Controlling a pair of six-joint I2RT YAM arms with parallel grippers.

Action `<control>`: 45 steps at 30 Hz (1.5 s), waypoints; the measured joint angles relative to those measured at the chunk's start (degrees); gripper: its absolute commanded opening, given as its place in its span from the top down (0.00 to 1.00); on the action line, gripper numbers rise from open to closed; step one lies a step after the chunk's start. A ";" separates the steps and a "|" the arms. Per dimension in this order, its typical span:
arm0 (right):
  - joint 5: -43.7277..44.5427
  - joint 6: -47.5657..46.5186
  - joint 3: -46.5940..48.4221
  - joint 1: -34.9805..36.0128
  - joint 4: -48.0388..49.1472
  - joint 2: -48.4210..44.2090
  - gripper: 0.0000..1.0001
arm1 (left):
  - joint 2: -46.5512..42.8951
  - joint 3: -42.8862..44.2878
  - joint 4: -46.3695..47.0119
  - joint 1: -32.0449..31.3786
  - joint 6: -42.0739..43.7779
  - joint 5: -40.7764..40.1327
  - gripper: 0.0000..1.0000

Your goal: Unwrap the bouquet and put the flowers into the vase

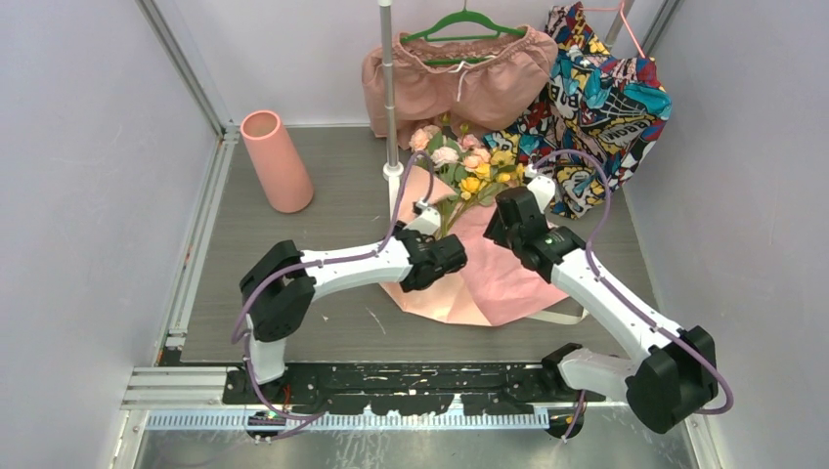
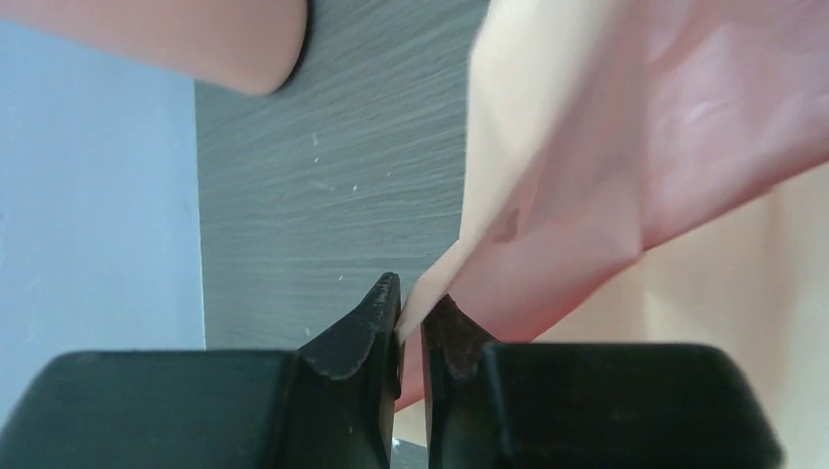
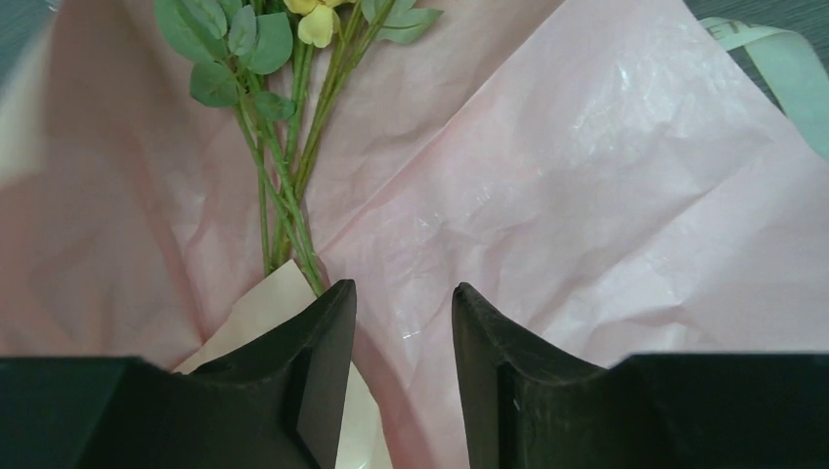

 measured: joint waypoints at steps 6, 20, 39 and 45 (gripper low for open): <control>-3.10 0.07 0.00 0.22 3.85 4.70 0.54 | -4.35 -9.62 -1.51 1.86 -7.26 0.37 0.38; -8.22 0.48 -2.91 6.67 11.15 16.83 0.46 | -19.10 -26.93 1.11 7.32 -16.87 6.38 0.00; -13.27 5.03 -8.55 19.15 19.17 19.37 0.48 | -42.66 -33.97 15.98 9.11 -9.64 19.71 0.00; -10.40 6.80 -7.37 28.55 17.31 18.08 0.48 | -40.96 -33.94 16.61 9.11 -8.90 20.39 0.00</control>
